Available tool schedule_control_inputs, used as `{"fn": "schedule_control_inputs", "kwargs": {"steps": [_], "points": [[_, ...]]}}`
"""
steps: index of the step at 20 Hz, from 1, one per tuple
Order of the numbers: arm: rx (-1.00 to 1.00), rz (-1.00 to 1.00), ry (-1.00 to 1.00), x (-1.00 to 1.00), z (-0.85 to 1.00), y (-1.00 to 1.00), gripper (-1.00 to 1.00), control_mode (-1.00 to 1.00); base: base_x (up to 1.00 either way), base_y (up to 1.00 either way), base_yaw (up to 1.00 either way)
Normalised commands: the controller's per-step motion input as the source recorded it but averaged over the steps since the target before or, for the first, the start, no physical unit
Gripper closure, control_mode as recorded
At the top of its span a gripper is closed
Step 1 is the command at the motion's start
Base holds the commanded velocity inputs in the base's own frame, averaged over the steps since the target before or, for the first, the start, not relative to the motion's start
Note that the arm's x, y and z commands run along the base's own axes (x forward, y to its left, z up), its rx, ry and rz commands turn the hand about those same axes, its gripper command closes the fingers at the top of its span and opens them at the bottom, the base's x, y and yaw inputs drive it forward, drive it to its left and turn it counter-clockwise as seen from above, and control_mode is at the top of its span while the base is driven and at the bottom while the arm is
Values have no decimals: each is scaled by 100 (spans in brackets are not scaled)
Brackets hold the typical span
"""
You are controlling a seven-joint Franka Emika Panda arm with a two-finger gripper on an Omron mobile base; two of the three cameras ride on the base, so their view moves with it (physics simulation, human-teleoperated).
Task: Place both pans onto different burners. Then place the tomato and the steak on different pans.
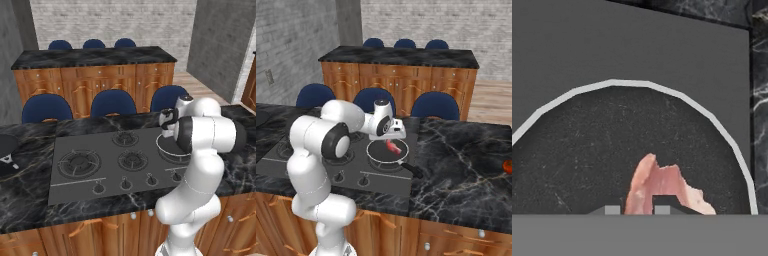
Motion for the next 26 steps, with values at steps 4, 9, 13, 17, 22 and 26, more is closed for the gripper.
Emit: {"fn": "schedule_control_inputs", "kwargs": {"steps": [4, 9, 13, 17, 22, 26], "points": [[0, 1, -1, 5, -19, 0, 100, -100, 0, 0, 0], [0, 0, -1, 0, -28, 0, 100, -100, 0, 0, 0], [0, 0, 0, 0, -4, 0, 100, -100, 0, 0, 0], [0, 0, 0, 0, 0, 0, -100, -100, 0, 0, 0], [0, 0, 0, 0, 0, 0, -100, -100, 0, 0, 0], [0, 0, 0, 0, 3, 0, -100, -100, 0, 0, 0]]}}
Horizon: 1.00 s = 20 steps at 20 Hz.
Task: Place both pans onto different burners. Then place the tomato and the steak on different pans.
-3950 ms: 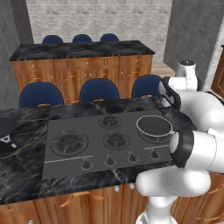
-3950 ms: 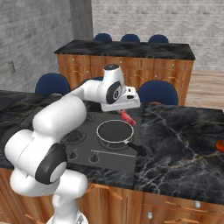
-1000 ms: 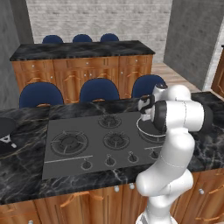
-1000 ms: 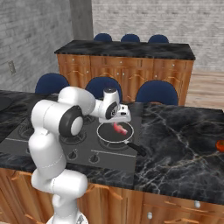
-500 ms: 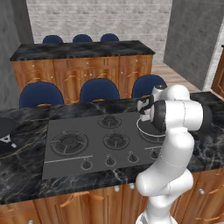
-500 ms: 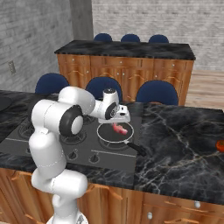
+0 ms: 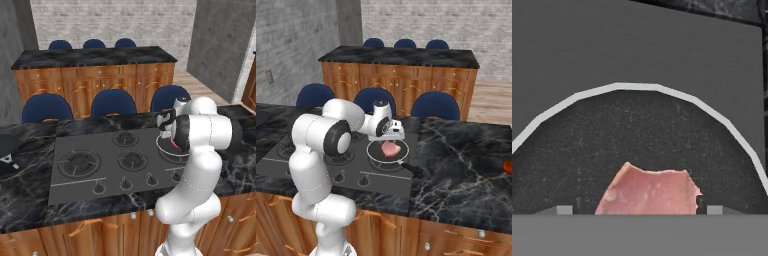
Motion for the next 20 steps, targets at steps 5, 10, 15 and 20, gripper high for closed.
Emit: {"fn": "schedule_control_inputs", "kwargs": {"steps": [5, 10, 15, 20], "points": [[0, 0, -3, -34, 37, 0, -100, -100, 0, 0, 0], [0, 0, 0, -42, 42, 1, -100, -100, 0, 0, 0], [0, 0, 0, -68, 54, 1, -100, -100, 0, 0, 0], [0, -1, 0, -83, 23, 9, -100, -100, 0, 0, 0]]}}
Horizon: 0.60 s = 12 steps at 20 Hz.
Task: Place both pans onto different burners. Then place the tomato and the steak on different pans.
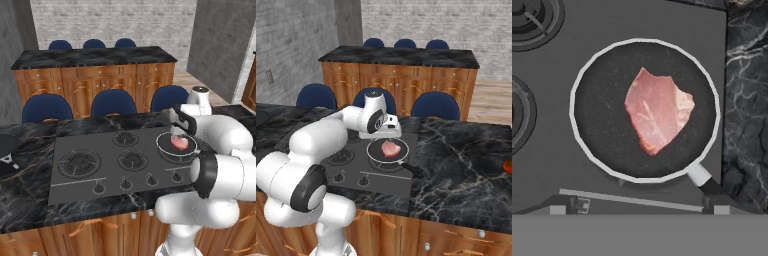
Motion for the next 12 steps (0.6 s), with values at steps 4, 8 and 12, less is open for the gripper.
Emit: {"fn": "schedule_control_inputs", "kwargs": {"steps": [4, 8, 12], "points": [[1, -6, 0, -80, 4, 33, -100, -100, 0, 0, 0], [4, -3, 0, -73, 15, 10, -100, -100, 0, 0, 0], [3, -4, 0, -31, 17, 0, -100, -100, 0, 0, 0]]}}
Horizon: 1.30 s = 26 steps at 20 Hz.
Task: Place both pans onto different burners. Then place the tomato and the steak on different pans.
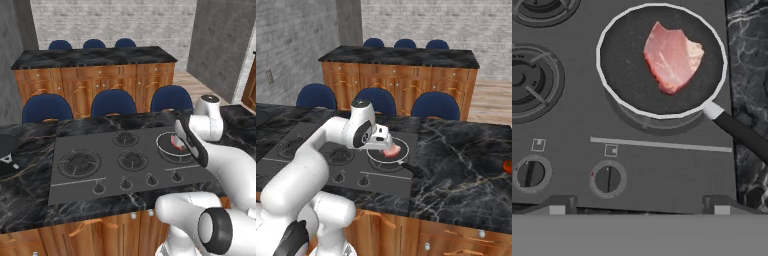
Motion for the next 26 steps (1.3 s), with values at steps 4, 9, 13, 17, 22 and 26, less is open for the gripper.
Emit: {"fn": "schedule_control_inputs", "kwargs": {"steps": [4, 9, 13, 17, 22, 26], "points": [[2, -6, 0, -10, 30, 0, -100, -100, 0, 0, 0], [0, -6, -2, -22, 45, 0, -100, -100, 0, 0, 0], [0, -5, -1, -19, 34, 1, -100, -100, 0, 0, 0], [0, -1, 0, -12, 7, 1, -100, 100, -17, 0, 0], [0, 0, 0, 0, 0, 0, -100, 100, -79, 16, 0], [0, 0, 0, 0, 0, 0, -100, 100, -62, 94, -3]]}}
